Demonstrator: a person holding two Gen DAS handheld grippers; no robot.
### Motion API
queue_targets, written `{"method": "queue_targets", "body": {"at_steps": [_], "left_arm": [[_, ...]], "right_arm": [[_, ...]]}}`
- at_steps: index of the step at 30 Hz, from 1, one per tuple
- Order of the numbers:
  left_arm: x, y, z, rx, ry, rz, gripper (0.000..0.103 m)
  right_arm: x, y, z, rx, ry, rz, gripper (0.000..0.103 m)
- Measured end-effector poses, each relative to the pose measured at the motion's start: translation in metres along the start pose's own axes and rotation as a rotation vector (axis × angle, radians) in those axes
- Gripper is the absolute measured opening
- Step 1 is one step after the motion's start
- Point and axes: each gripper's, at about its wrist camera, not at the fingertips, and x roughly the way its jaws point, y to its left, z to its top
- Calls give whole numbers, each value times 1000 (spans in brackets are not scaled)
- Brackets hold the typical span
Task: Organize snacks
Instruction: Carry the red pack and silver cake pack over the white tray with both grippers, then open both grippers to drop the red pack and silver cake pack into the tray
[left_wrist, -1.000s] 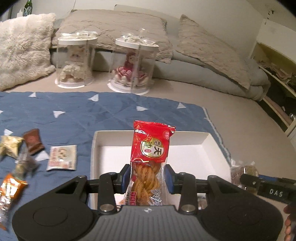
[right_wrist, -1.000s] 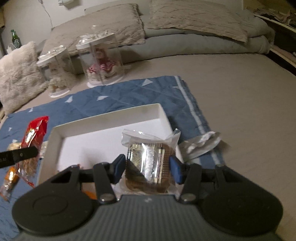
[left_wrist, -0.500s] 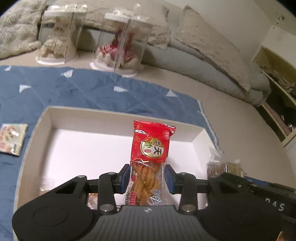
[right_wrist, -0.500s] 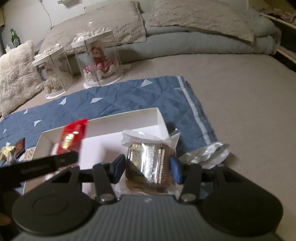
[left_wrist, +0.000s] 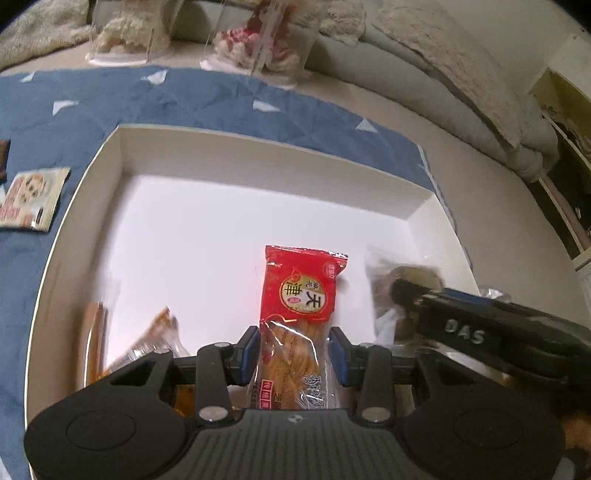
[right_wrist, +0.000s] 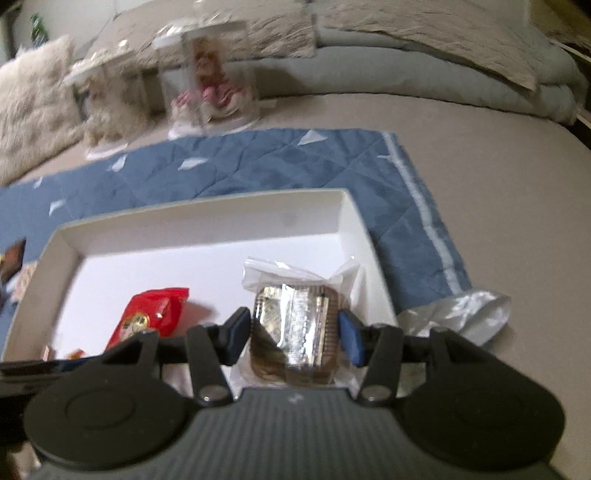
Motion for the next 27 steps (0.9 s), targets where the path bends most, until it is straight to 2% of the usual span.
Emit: {"method": "queue_targets", "body": {"at_steps": [6, 10, 11, 15, 16, 18, 24, 27], "left_arm": [[0, -2, -2, -72, 23, -9, 42], [-1, -5, -1, -98, 14, 20, 43], [-1, -6, -1, -100, 14, 23, 43], [-3, -12, 0, -118, 18, 8, 64], [-5, -13, 0, -113, 21, 3, 66], [-8, -15, -1, -97, 22, -1, 66], [-24, -20, -2, -37, 18, 13, 67], [-36, -21, -3, -3, 5, 26, 73]], "right_arm": [[-7, -4, -6, -34, 82, 24, 58], [-16, -13, -14, -43, 120, 27, 58], [-17, -15, -16, -39, 120, 27, 58], [-22, -21, -18, -31, 108, 27, 60], [-24, -22, -19, -17, 94, 22, 64], [-31, -26, -17, 12, 68, 20, 71], [-49, -31, -19, 45, 43, 40, 72], [-57, -33, -23, 51, 44, 34, 73]]}}
